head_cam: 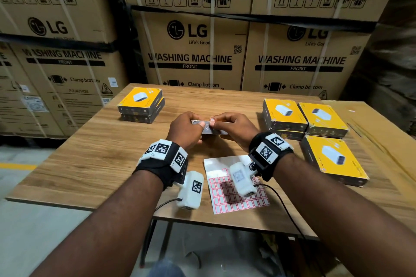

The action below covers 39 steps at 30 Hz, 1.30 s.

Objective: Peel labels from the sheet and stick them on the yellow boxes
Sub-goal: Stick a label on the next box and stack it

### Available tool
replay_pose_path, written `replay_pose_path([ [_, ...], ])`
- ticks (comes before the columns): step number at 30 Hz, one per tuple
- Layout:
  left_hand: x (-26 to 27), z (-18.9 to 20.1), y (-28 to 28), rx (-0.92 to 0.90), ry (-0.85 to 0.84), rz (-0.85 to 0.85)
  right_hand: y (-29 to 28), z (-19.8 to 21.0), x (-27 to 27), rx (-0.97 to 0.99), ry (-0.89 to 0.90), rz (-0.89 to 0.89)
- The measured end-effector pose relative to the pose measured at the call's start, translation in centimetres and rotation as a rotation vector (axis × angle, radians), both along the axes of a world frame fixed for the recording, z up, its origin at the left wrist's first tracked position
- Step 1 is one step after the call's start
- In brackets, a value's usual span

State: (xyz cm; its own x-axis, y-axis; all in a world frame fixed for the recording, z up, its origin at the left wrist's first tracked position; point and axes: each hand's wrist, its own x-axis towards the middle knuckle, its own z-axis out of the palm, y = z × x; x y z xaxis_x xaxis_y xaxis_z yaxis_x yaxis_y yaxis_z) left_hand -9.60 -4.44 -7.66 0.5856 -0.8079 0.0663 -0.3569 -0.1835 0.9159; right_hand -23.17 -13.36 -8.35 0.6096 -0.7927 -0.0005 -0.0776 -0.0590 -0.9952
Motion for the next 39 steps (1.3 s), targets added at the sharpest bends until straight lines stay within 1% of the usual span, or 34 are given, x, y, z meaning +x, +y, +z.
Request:
replay_pose_path([
  [8, 0.2, -0.3, 0.0, 0.001, 0.078, -0.009, 0.5, 0.9, -0.2, 0.078, -0.01, 0.054],
  [11, 0.1, -0.3, 0.1, 0.01, 0.111, -0.008, 0.6, 1.0, 0.0, 0.035, 0.027, 0.017],
  [14, 0.0, -0.2, 0.3, 0.028, 0.146, 0.015, 0.7, 1.2, -0.2, 0.008, 0.066, 0.032],
  [17, -0.1, -0.4, 0.5, 0.061, 0.079, 0.029, 0.8, 1.5, -0.3, -0.025, 0.134, 0.063],
  [20, 0.0, -0.4, 0.2, 0.074, 0.045, 0.048, 1.0, 1.2, 0.3, -0.135, 0.194, 0.053],
  [21, 0.0, -0.2, 0.1, 0.065, 0.08, 0.041, 1.2, 1.2, 0.5, -0.177, 0.203, 0.039],
  [23, 0.1, 0.0, -0.1, 0.041, 0.21, 0.023, 1.3, 1.1, 0.7, -0.234, 0.221, 0.0],
  [25, 0.0, 0.1, 0.0, -0.006, 0.315, 0.039, 1.5, 1.1, 0.8, -0.27, 0.225, -0.033],
  [28, -0.3, 0.1, -0.2, -0.077, 0.35, 0.104, 2.0, 1.2, 0.8, -0.301, 0.195, -0.057],
  [32, -0.7, 0.8, -0.3, -0.137, 0.438, 0.17, 2.4, 1.1, 0.9, -0.342, 0.157, -0.07],
  [36, -0.4, 0.9, -0.8, -0.228, 0.501, 0.213, 2.2, 1.1, 1.1, -0.256, 0.093, -0.113],
  [37, -0.6, 0.9, -0.8, -0.255, 0.484, 0.223, 2.2, 1.3, 1.2, -0.2, 0.076, -0.126],
  [39, -0.7, 0.7, -0.9, -0.319, 0.381, 0.23, 1.7, 1.5, 1.5, -0.014, 0.015, -0.137],
])
